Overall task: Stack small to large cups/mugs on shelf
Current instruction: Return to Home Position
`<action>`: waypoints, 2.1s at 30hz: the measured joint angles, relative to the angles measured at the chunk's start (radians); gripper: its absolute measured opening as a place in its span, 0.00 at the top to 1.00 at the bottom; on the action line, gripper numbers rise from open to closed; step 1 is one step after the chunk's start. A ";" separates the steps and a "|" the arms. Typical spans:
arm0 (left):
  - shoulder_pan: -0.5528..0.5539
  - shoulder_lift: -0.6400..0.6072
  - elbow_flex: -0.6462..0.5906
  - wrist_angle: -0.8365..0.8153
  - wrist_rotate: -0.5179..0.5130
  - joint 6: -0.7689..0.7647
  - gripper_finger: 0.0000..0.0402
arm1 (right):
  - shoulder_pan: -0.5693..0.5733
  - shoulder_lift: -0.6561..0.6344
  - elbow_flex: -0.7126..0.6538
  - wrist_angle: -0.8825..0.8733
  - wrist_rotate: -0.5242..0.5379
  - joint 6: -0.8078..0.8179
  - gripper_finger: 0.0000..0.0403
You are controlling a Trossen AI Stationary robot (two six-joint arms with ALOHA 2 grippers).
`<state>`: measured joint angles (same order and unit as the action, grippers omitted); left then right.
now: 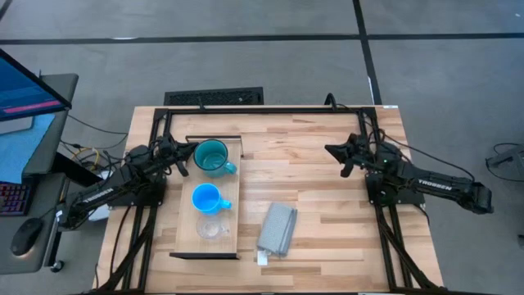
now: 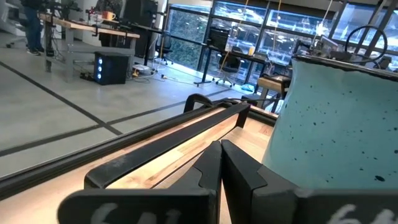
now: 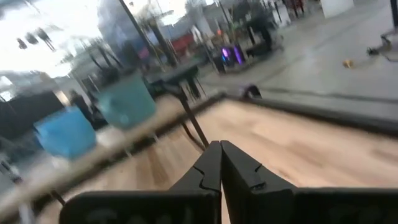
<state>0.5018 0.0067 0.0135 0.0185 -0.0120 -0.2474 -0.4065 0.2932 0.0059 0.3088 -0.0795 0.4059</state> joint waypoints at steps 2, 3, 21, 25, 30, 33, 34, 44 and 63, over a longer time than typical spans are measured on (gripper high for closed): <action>0.000 0.000 0.000 0.000 0.000 0.000 1.00 | 0.000 0.000 0.000 -0.047 0.003 -0.018 0.93; 0.000 0.000 0.000 0.000 0.000 0.000 1.00 | 0.000 0.002 0.000 -0.051 0.003 -0.020 0.93; 0.000 0.000 0.000 -0.001 0.000 0.000 1.00 | 0.021 -0.224 0.000 -0.268 0.008 -0.121 0.93; 0.000 0.000 -0.001 -0.001 0.000 0.000 1.00 | 0.019 -0.273 0.000 -0.291 0.033 -0.138 0.93; 0.000 0.000 -0.001 -0.001 0.001 0.000 1.00 | 0.018 -0.291 0.000 -0.293 0.035 -0.144 0.93; 0.000 0.000 -0.001 -0.001 0.001 0.000 1.00 | 0.018 -0.275 0.000 -0.293 0.035 -0.145 0.93; 0.000 0.000 -0.001 -0.001 0.001 0.000 1.00 | 0.018 -0.270 0.000 -0.293 0.035 -0.145 0.93; 0.000 0.000 -0.001 -0.001 0.001 0.000 1.00 | 0.018 -0.239 0.000 -0.293 0.035 -0.145 0.93; 0.000 0.000 -0.001 -0.001 0.000 0.000 1.00 | 0.018 -0.239 0.000 -0.293 0.035 -0.144 0.93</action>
<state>0.5018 0.0067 0.0128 0.0174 -0.0116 -0.2477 -0.3882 0.0544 0.0055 0.0156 -0.0441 0.2615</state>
